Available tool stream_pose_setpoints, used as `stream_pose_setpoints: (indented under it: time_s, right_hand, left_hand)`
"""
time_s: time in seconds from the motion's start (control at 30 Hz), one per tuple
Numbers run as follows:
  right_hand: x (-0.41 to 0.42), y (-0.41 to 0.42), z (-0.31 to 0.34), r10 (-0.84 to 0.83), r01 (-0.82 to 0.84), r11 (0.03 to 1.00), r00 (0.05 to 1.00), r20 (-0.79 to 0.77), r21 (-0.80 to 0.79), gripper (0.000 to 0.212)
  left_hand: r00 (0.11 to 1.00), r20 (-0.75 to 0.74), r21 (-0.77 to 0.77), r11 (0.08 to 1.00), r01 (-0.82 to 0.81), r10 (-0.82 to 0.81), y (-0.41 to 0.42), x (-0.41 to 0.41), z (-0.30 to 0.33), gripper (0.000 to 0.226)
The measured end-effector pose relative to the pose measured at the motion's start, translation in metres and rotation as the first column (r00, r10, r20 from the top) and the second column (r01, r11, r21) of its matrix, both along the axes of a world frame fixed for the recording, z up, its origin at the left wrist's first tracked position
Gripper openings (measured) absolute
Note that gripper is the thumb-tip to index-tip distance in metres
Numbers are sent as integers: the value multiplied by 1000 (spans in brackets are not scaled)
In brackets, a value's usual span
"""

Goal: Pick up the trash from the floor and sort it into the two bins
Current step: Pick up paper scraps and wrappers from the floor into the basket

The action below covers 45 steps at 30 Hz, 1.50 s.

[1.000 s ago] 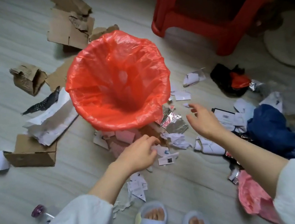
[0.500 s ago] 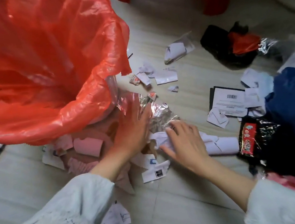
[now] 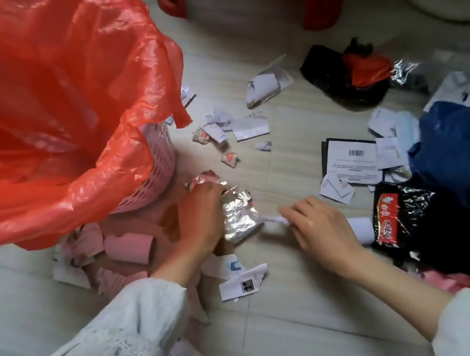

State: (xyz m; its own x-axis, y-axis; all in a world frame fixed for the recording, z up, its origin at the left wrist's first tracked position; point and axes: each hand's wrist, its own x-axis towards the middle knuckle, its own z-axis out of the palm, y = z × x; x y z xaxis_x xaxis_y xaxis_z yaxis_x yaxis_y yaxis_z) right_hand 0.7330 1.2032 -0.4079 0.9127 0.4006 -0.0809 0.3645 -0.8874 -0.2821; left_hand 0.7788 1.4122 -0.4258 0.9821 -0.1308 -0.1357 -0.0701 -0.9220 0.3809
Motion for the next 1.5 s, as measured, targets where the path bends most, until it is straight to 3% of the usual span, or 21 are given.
stream_pose_setpoints:
  time_s: [0.1,0.2,0.27,0.37,0.53,0.7,0.83,0.9,1.0,1.13,1.23,1.3,1.4,1.5]
  right_hand:
    - [8,-8,21,-225,228,971,973,-43,79,31]
    - [14,-10,37,-487,527,833,843,-226,168,39]
    - [16,-9,50,-530,609,754,786,-320,247,40]
    - [21,-2,87,-546,642,685,765,-341,344,37]
    - [47,30,169,-468,605,535,793,-389,589,29]
    - [67,93,226,-190,617,438,775,-603,654,13]
    - [81,141,251,31,638,344,725,-688,689,16]
    - [86,153,258,94,728,274,630,-771,628,28]
    - [92,160,259,123,796,209,555,-823,568,27]
    - [91,148,256,67,754,263,608,-791,601,26]
    - [77,126,245,6,720,257,666,-746,645,24]
    - [59,109,225,-65,712,317,676,-734,627,25]
    - [27,87,172,-190,713,492,648,-737,500,28]
    - [-3,70,116,-285,567,773,711,-643,284,32]
  left_hand:
    - [999,33,-84,996,19,-16,-5,-3,18,27]
    - [994,99,-128,990,63,-51,-14,0,48,38]
    - [975,190,-116,984,134,-111,-21,2,72,38]
    - [918,373,-122,973,194,-136,-27,2,119,36]
    - [751,659,-185,977,106,44,-12,7,211,37]
    - [664,703,-215,966,-145,256,44,9,258,44]
    - [748,571,-129,937,-325,338,78,8,261,67]
    - [808,471,-114,933,-342,354,85,8,256,73]
    - [844,401,-124,934,-335,356,89,8,253,71]
    - [822,472,-142,948,-286,319,83,5,258,52]
    - [790,574,-172,975,-139,214,69,-10,249,46]
    - [819,564,-160,987,-20,108,55,-31,229,42]
    - [904,425,-152,980,125,-50,37,-66,180,36]
    - [974,153,-94,979,182,-167,29,-91,122,33]
